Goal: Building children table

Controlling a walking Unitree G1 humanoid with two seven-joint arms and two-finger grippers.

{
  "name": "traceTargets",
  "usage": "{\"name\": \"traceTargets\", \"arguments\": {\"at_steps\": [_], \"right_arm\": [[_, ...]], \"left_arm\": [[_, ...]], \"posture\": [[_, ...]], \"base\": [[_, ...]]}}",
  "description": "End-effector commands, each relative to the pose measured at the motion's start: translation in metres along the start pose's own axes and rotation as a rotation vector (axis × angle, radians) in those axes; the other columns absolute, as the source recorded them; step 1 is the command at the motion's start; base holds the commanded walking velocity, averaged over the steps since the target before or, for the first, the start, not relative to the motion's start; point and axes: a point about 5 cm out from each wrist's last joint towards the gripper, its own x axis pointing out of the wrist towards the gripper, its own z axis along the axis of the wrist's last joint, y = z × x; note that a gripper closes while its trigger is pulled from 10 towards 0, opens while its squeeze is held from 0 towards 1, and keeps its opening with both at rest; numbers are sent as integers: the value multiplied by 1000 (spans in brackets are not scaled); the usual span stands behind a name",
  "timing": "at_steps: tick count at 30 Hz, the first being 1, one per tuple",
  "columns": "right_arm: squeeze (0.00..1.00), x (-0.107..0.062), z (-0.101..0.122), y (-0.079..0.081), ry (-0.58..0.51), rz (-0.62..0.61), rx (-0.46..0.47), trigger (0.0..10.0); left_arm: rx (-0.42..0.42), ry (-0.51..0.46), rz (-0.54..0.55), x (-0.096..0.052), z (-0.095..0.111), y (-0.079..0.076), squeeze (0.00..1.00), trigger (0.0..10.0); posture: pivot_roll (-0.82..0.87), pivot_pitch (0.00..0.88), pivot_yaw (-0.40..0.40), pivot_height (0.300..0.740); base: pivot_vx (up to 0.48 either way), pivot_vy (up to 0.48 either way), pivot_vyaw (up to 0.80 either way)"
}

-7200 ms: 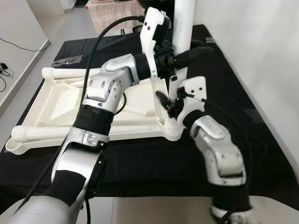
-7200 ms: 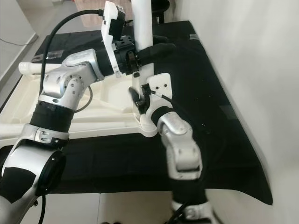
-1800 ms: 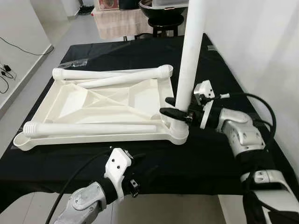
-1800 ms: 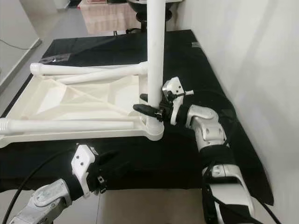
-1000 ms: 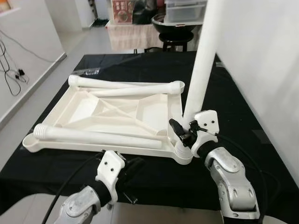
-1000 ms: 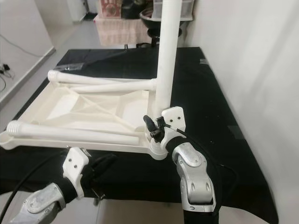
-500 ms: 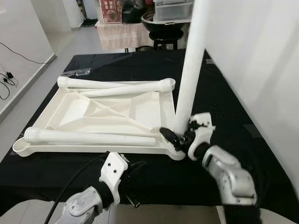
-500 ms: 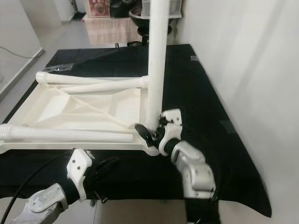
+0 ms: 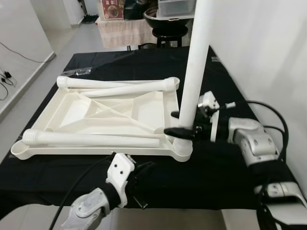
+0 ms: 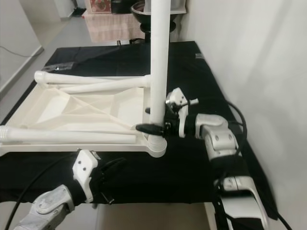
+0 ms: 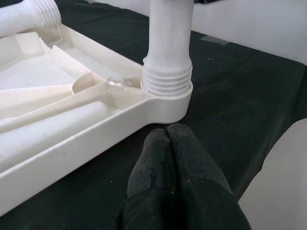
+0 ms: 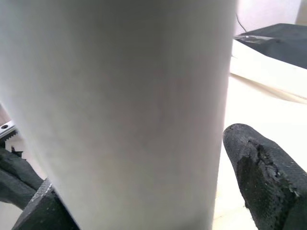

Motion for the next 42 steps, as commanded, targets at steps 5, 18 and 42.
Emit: {"name": "traceTargets", "arguments": {"at_steps": [5,18,42], "right_arm": [[0,11,-5,1,4,62,28,0],[0,-6,-15,-4,-29,14,18,0],[0,25,-67,40,42,-802,128,0]], "left_arm": [[-7,14,19,1,-4,0,0,10000],[-19,7,21,1,-3,0,0,10000],[-25,0,70,0,-2,15,0,10000]], "posture": [[35,70,-5,740],[12,88,7,740],[6,91,15,740]], "base": [[0,0,0],[0,0,0],[0,0,0]]}}
